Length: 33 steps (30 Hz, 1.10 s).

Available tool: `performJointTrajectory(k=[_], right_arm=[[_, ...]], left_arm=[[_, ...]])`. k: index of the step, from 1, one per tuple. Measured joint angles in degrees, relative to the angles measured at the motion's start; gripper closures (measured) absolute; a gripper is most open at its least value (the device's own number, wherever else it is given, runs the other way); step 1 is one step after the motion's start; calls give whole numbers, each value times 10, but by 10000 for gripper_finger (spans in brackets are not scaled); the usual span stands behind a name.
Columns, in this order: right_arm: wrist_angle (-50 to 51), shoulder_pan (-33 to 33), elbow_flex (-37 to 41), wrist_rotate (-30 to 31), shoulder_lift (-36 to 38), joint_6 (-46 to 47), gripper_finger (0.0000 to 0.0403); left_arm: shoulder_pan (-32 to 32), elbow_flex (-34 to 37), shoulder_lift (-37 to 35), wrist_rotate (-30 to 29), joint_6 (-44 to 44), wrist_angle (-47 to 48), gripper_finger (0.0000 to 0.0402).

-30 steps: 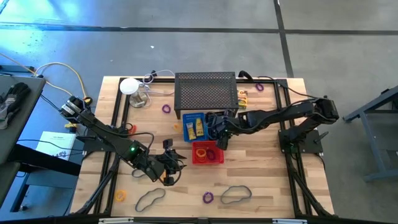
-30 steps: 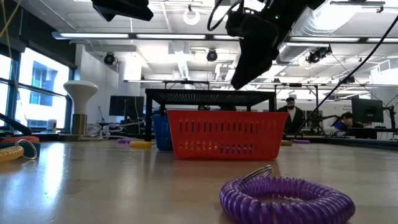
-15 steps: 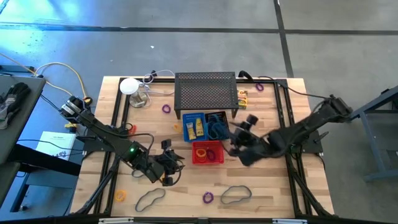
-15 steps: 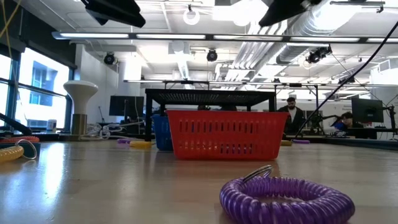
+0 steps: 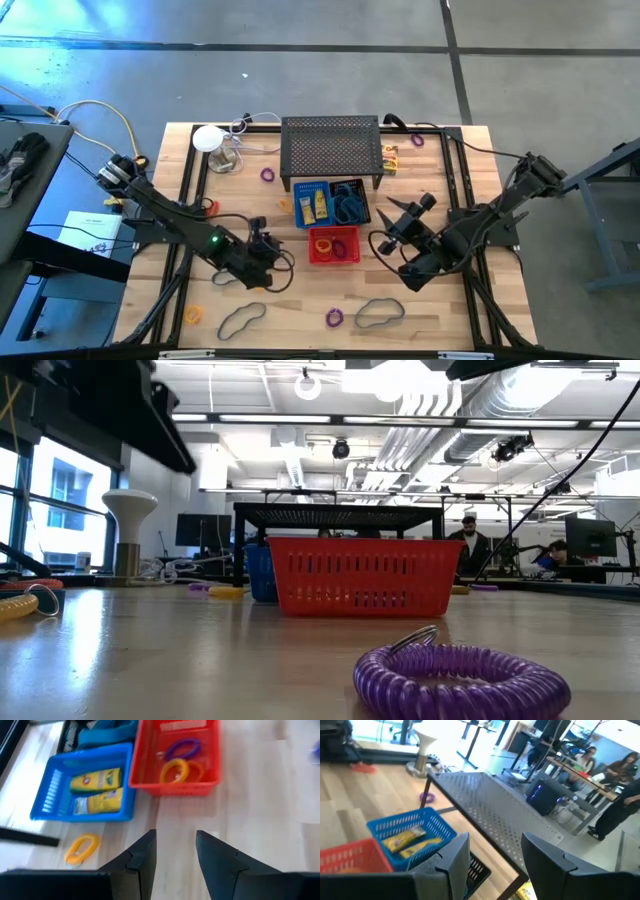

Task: Pick & Place Office Desk Supplies
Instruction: Put the yellow spring keychain into the red bin

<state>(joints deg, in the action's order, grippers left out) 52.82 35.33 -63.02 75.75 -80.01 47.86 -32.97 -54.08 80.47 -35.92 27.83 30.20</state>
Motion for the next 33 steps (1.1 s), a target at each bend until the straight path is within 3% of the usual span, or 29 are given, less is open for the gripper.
performJointTrajectory(k=[7,14,33], right_arm=[[7,-2,0,-24,0,0,235],[10,-2,0,-53,0,0,235],[11,-2,0,-54,0,-1,235]], left_arm=[[22,14,0,7,8,3,271],[31,14,0,50,33,2,271],[28,15,0,51,37,2,271]])
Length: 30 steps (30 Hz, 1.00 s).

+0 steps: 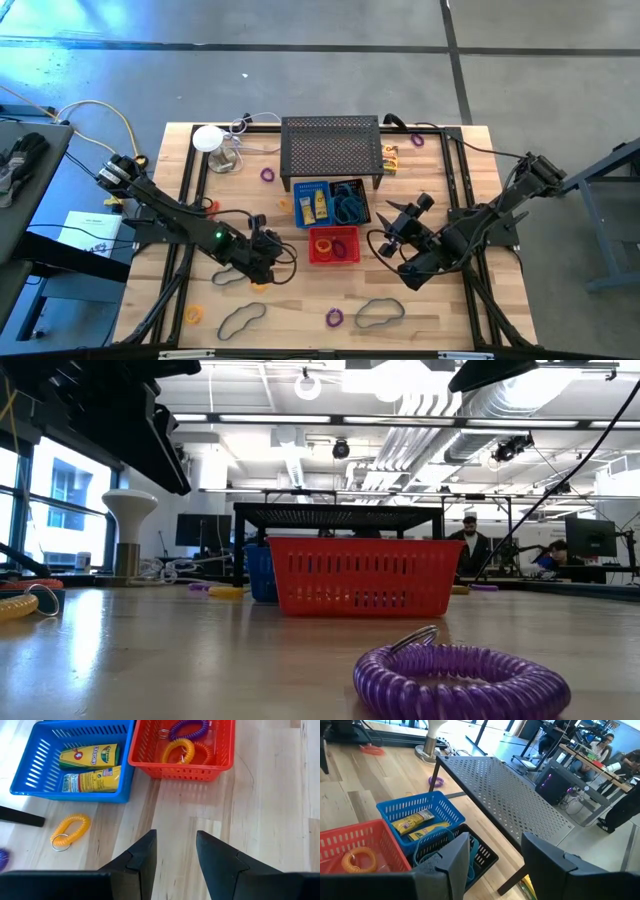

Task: Pick & Place Office Desk Supplies
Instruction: Put the yellow spring keychain into the red bin

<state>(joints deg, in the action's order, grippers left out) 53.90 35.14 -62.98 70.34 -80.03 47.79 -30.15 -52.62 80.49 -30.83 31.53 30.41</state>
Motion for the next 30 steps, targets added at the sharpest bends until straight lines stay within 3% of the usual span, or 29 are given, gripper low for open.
performJointTrajectory(k=[12,21,30], right_arm=[[-3,-4,20,11,0,2,235],[-15,-16,38,12,0,4,234],[-23,-16,38,2,0,0,235]], left_arm=[[-1,21,0,-3,-4,-19,271],[-52,29,0,110,-44,-91,271],[-98,45,0,115,-42,-91,271]])
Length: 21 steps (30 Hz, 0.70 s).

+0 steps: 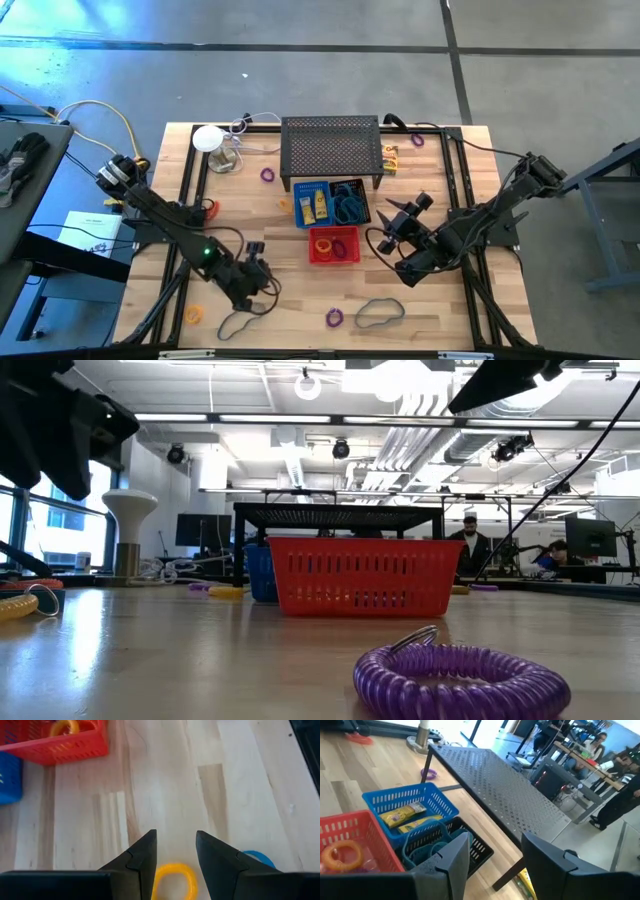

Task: Pick & Place Office Desk Supplies
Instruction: Put the yellow spring keychain into the red bin

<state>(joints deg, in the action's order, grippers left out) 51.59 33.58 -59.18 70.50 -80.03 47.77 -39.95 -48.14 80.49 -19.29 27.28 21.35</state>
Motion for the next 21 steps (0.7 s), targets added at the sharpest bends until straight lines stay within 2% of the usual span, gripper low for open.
performJointTrajectory(k=[10,15,21], right_arm=[[0,0,0,-9,0,0,235],[0,0,0,-18,0,0,235],[0,0,0,-33,0,0,235]], left_arm=[[-1,0,0,3,-6,5,271],[1,1,1,-31,0,5,271],[1,1,26,-33,0,0,263]])
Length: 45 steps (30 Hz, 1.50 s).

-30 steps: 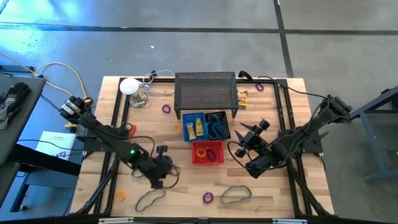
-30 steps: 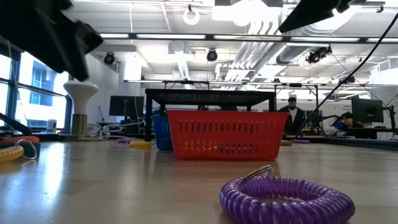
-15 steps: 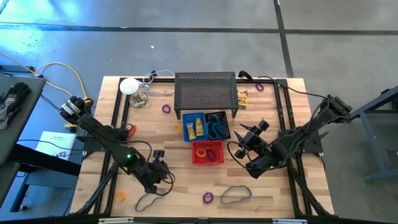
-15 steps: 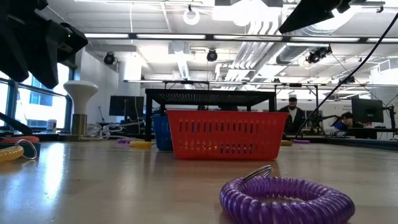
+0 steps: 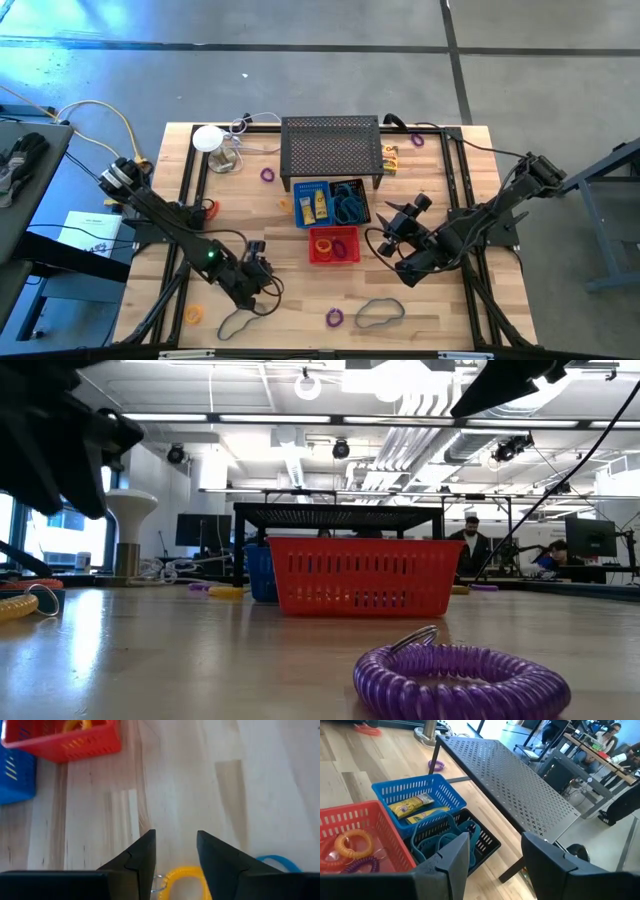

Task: Pick & Place Office Desk Supplies
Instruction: Put the yellow spring keychain into the red bin

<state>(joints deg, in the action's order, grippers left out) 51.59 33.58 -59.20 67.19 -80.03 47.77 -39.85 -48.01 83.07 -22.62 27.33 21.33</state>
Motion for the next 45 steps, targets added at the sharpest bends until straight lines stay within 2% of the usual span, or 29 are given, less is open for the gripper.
performJointTrajectory(k=[7,12,17,21,30,41,45], right_arm=[[0,0,0,-3,0,0,235],[0,0,0,-3,0,0,235],[0,0,0,-3,0,0,235],[0,0,0,-10,0,0,234],[0,0,0,-12,0,0,235],[0,0,0,-12,0,0,235],[0,0,0,-12,0,0,235]], left_arm=[[0,0,39,-17,39,0,205],[-13,0,40,-7,28,4,170],[-35,0,40,15,-38,71,168],[-37,0,40,11,-46,103,168],[-7,0,45,11,-61,98,168],[28,-3,98,61,-75,88,168],[29,-3,104,73,-74,89,184]])
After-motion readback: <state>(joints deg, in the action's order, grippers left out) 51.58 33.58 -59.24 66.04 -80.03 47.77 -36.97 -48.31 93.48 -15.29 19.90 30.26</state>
